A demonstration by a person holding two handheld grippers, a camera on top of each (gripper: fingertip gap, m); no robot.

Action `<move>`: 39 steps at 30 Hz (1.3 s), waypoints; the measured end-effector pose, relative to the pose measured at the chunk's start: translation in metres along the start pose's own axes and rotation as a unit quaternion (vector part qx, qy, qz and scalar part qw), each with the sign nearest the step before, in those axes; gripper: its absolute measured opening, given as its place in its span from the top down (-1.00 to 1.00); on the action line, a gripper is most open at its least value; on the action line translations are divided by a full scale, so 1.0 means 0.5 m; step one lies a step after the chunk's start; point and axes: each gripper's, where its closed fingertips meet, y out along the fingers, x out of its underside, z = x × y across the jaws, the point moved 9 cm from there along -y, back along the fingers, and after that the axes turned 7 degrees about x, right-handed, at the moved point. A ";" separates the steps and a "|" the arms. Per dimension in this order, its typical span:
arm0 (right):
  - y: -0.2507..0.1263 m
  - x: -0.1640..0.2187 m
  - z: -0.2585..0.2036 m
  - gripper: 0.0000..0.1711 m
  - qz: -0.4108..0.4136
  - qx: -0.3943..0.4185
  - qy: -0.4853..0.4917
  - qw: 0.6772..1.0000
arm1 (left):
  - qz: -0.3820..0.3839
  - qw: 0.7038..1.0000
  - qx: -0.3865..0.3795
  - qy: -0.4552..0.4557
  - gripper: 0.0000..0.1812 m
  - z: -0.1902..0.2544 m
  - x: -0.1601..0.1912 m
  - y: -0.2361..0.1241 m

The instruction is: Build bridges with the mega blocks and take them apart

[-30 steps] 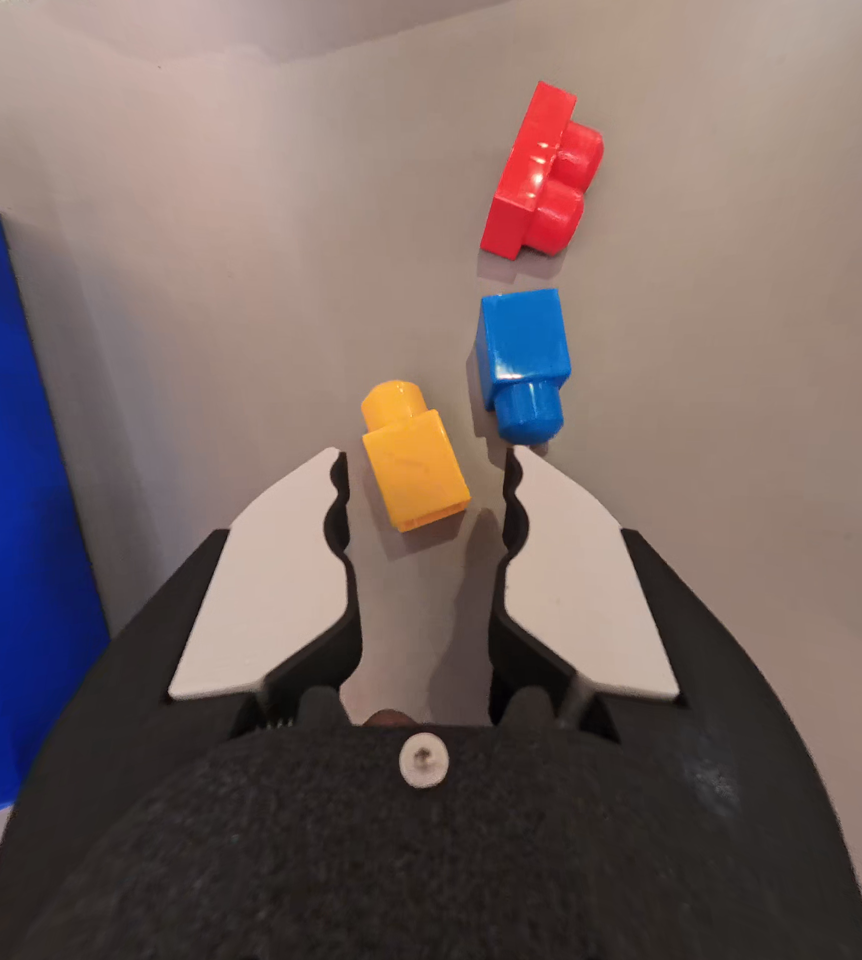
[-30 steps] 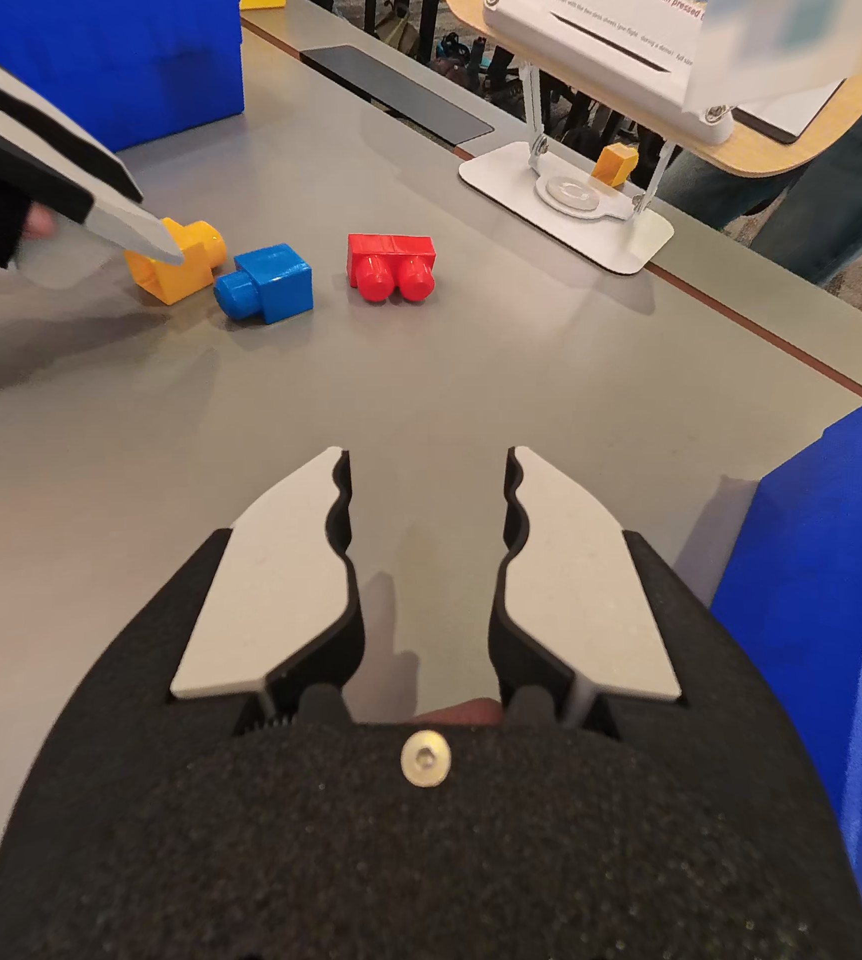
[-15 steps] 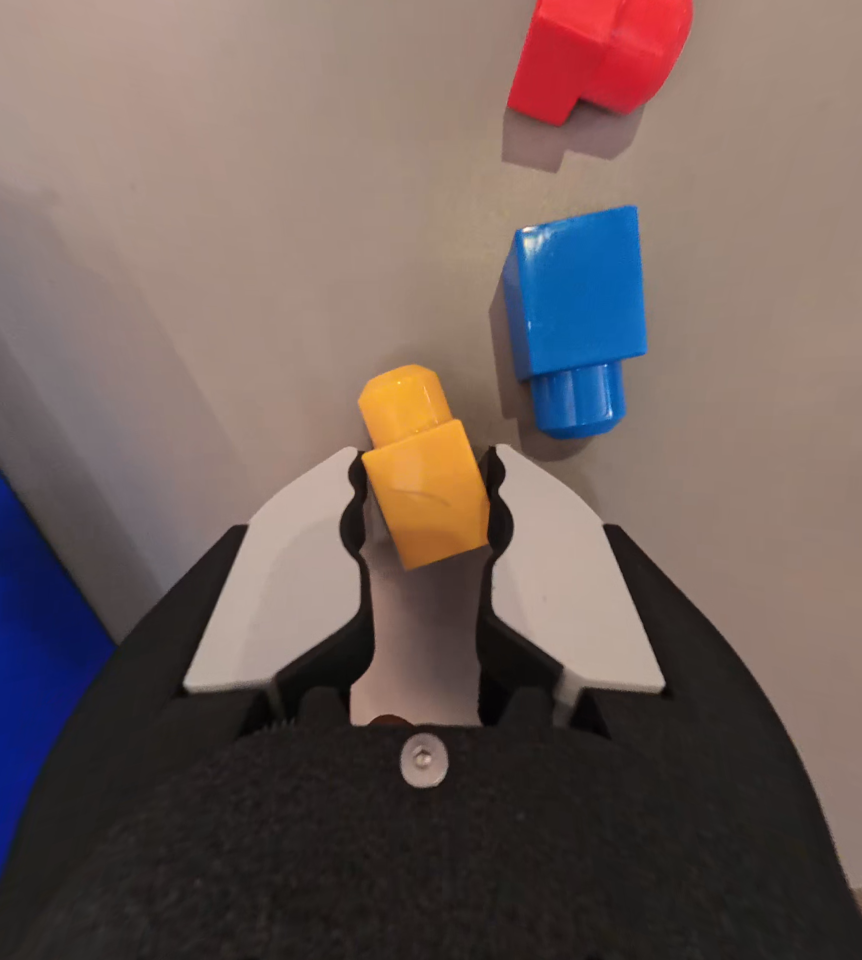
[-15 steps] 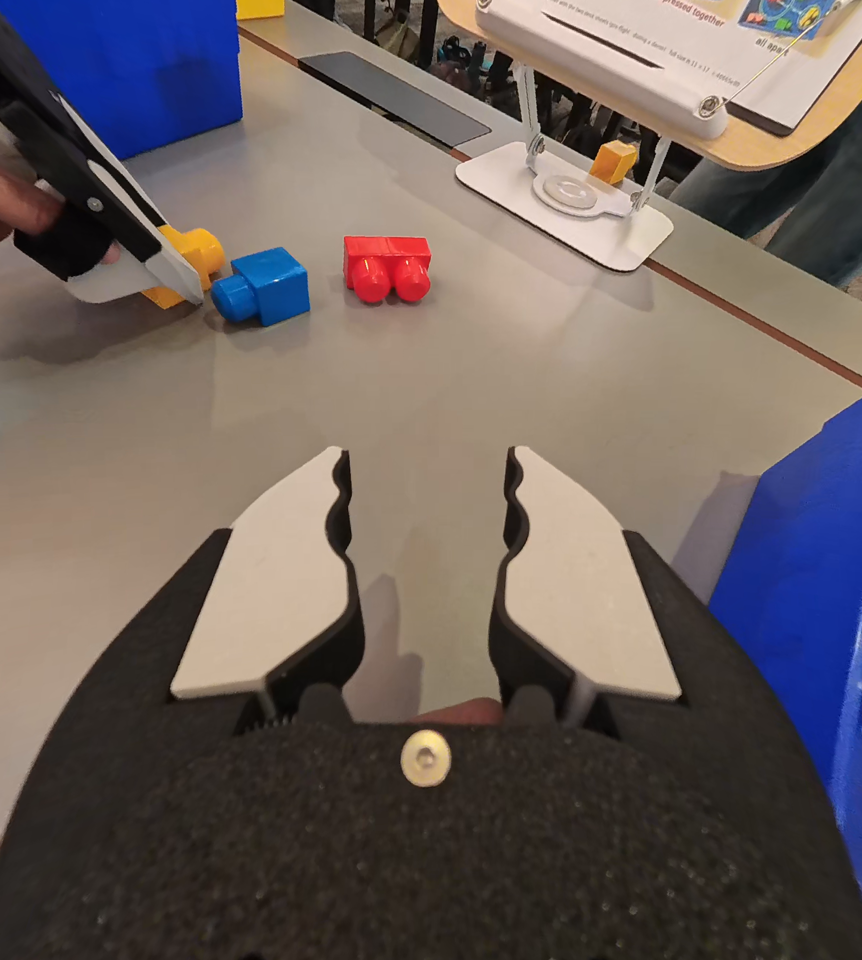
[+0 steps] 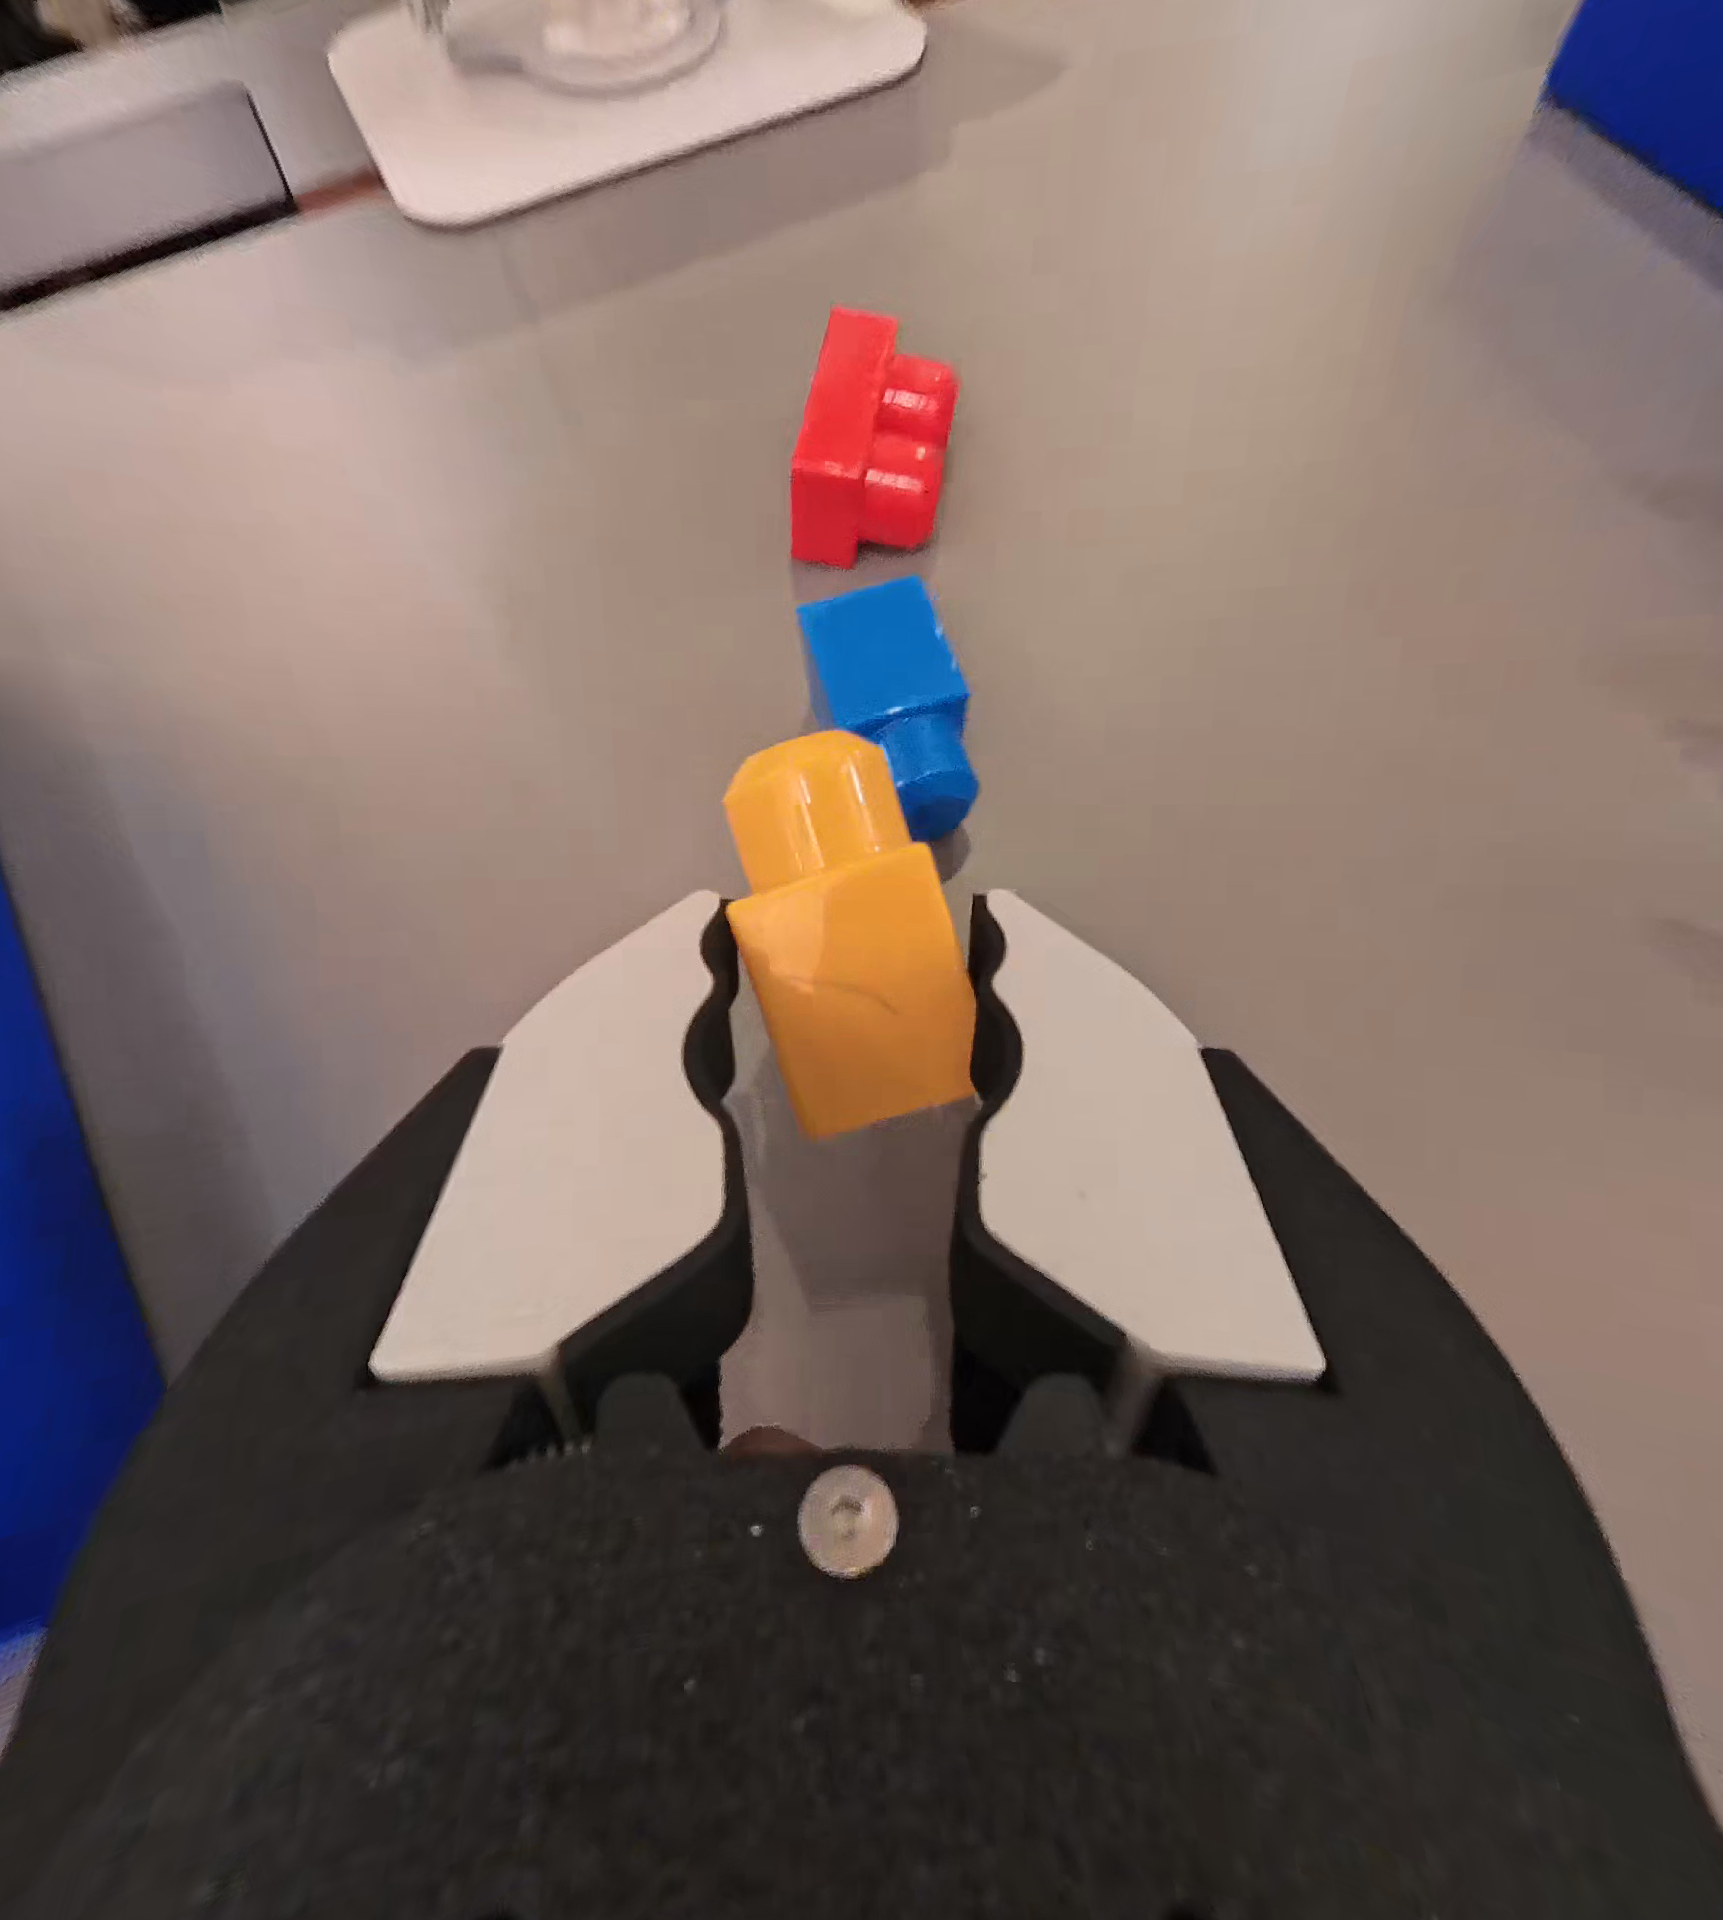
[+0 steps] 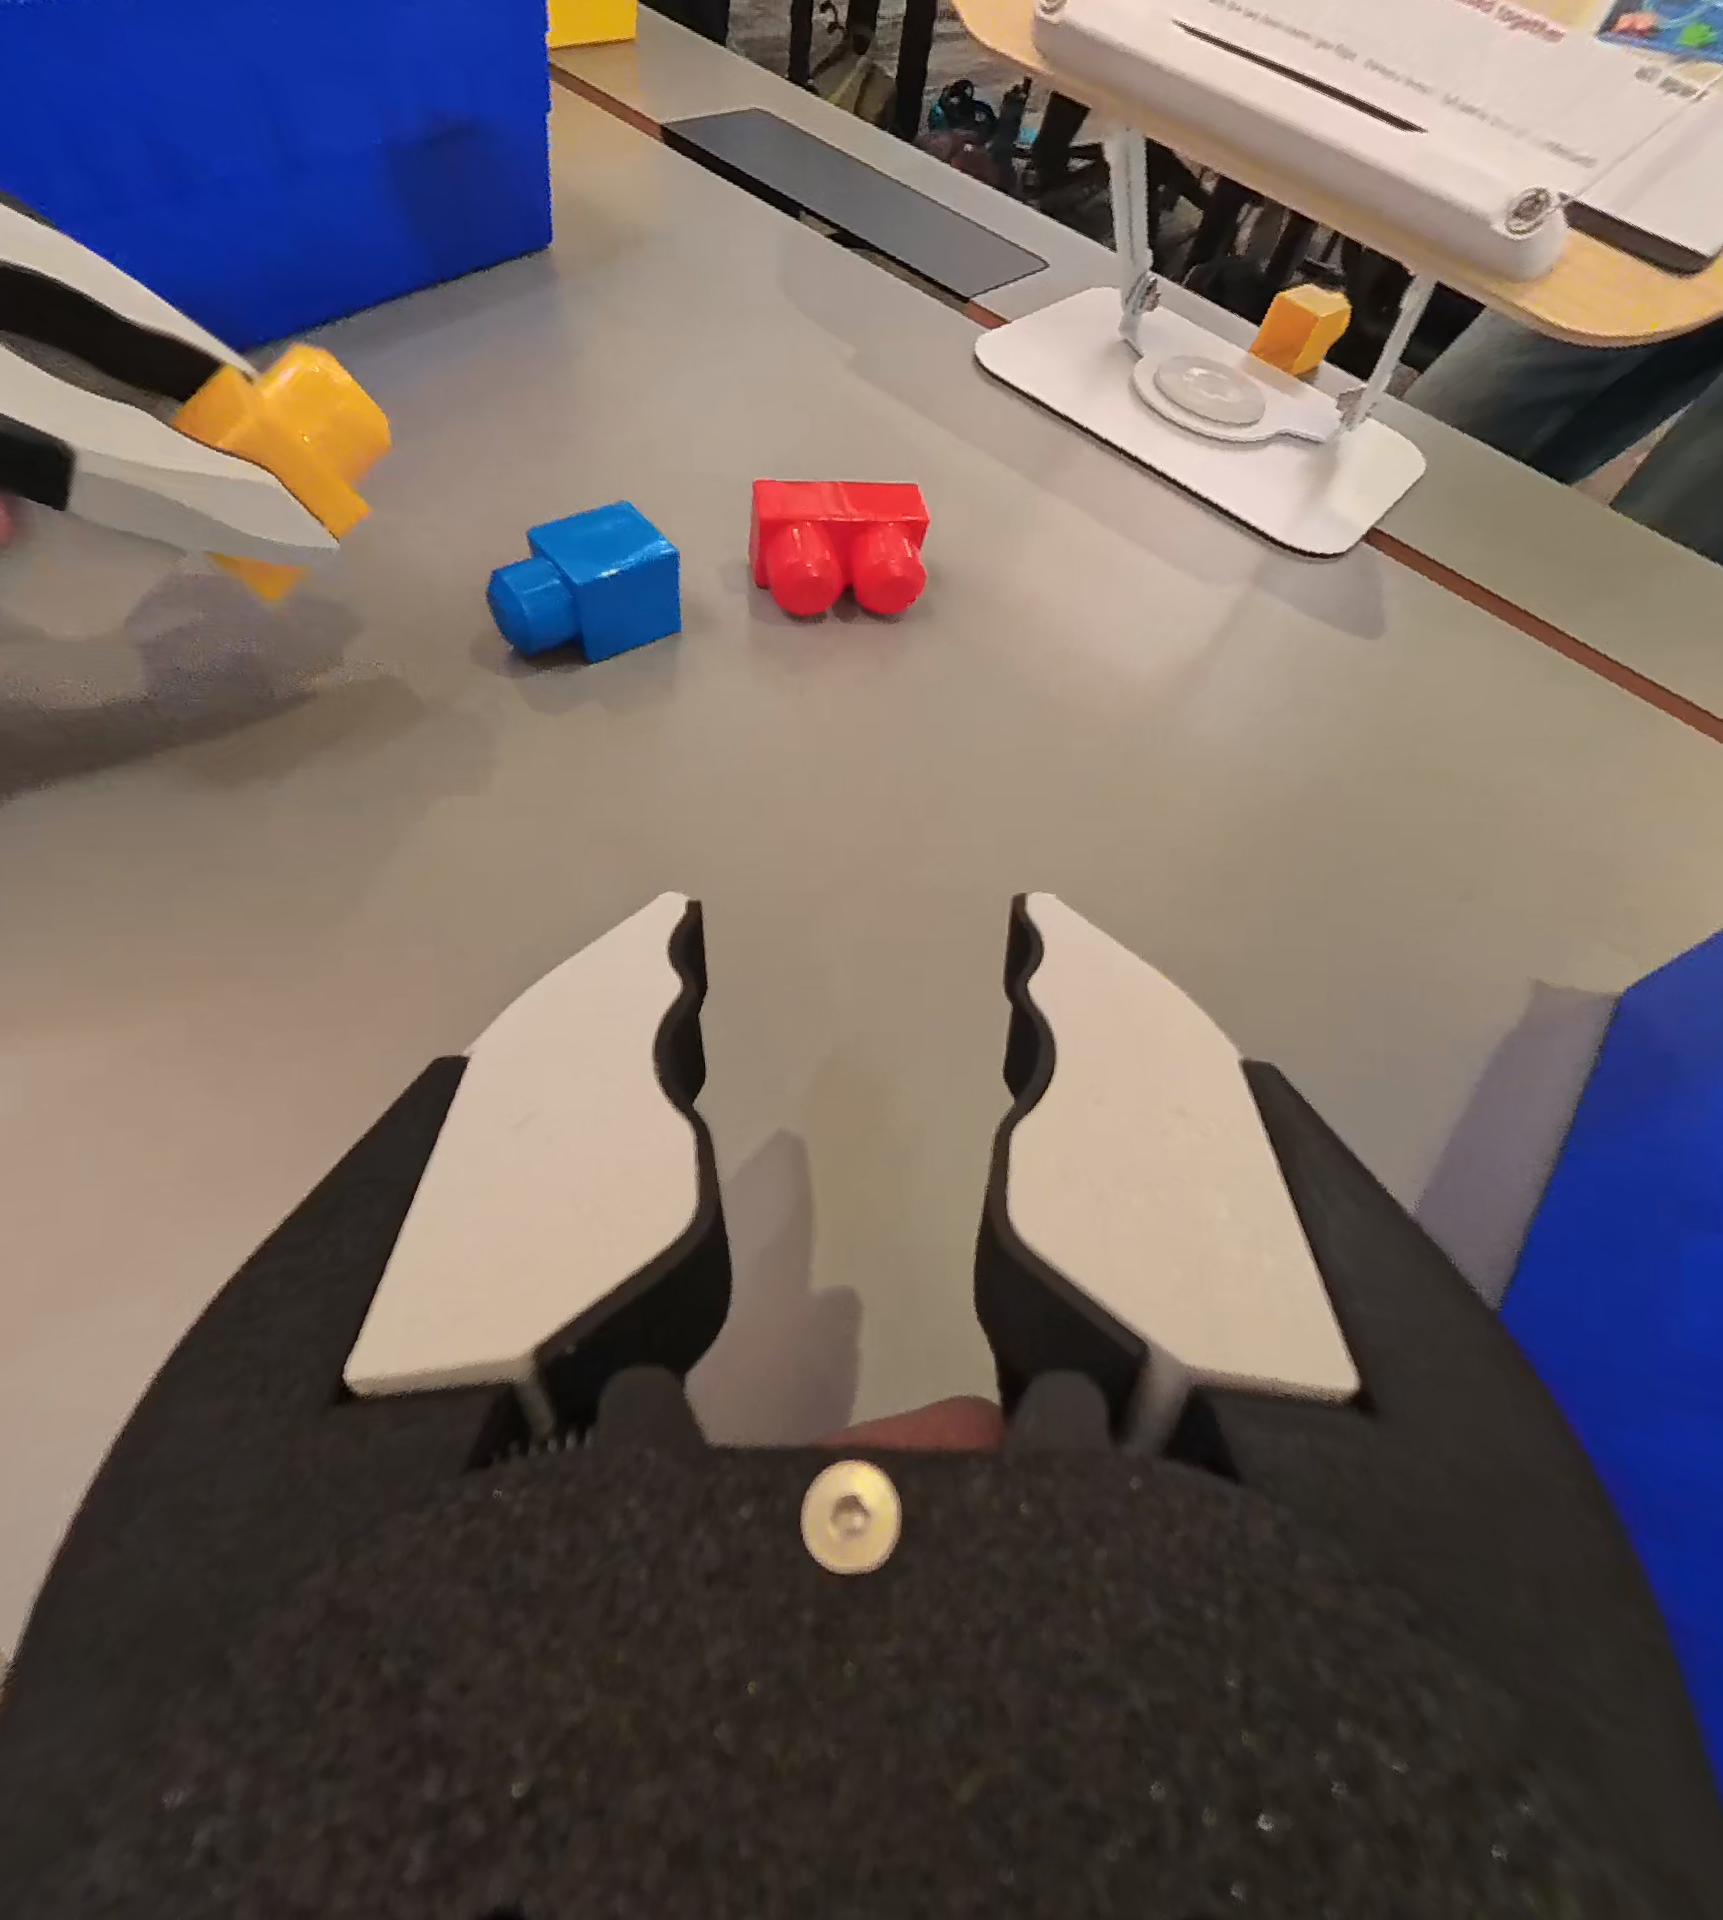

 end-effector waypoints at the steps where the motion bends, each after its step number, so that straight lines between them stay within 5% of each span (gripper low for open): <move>1: 0.002 -0.003 -0.004 0.36 0.000 -0.005 0.001 1.000 | 0.016 1.000 0.005 0.011 0.53 0.009 -0.002 -0.008; 7: 0.005 -0.055 -0.032 0.31 0.050 -0.151 0.080 0.984 | 0.130 0.982 0.014 0.133 0.54 0.038 -0.013 -0.053; 22: 0.093 -0.129 -0.110 0.55 0.015 -0.324 0.147 0.935 | 0.149 0.953 0.069 0.255 0.54 0.110 -0.027 -0.040; 39: 0.091 -0.140 -0.150 0.68 0.002 -0.224 0.008 0.975 | 0.076 0.966 0.024 0.246 0.53 0.131 -0.017 -0.008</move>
